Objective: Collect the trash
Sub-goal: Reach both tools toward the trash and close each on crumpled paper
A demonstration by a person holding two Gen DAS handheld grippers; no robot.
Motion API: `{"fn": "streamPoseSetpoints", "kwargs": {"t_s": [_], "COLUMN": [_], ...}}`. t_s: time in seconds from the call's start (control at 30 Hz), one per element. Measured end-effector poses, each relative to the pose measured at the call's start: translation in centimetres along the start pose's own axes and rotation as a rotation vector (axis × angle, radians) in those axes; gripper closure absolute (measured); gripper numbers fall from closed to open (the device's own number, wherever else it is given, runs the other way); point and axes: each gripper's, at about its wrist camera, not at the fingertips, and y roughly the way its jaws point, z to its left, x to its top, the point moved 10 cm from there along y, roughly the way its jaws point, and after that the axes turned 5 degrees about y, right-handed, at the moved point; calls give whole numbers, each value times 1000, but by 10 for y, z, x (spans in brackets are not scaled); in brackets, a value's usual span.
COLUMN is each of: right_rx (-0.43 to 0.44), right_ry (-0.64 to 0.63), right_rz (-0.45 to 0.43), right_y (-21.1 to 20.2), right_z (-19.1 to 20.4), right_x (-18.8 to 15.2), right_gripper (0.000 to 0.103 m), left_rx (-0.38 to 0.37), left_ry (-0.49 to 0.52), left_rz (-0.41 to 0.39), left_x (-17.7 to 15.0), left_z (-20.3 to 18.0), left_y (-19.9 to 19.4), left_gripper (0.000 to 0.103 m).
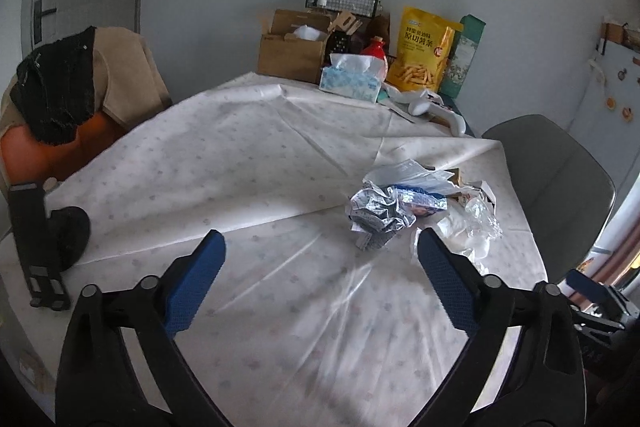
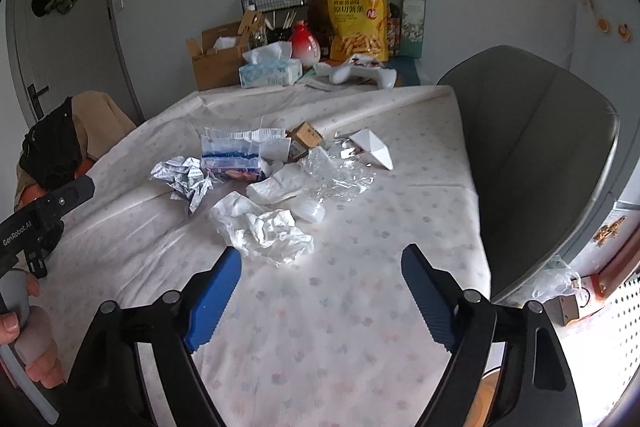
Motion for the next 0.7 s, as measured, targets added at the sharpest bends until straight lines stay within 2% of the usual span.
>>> {"fn": "streamPoseSetpoints", "kwargs": {"t_s": [0.13,0.3,0.37,0.47,0.6,0.63,0.7], "right_rx": [3,15,20,20,63,68,80], "right_ry": [-12,-5,-7,7,6,-2,-16], "right_rz": [23,71,102,129,149,157,195], "right_y": [17,39,50,63,77,81,91], "right_z": [4,7,9,9,20,23,28], "right_x": [0,-4,-8,-10,-10,-11,-16], "right_gripper": [29,36,42,42,42,47,70], "left_rx": [-23,-44,-49,-60,-74,-72,-70], "left_ry": [-19,-39,-40,-36,-32,-27,-27], "left_rz": [29,64,75,96,108,110,113], "left_x": [-4,-11,-13,-18,-17,-15,-11], "left_z": [2,10,11,9,3,0,-4], "left_y": [15,31,36,45,53,55,59], "left_gripper": [19,21,22,24,26,26,26]}}
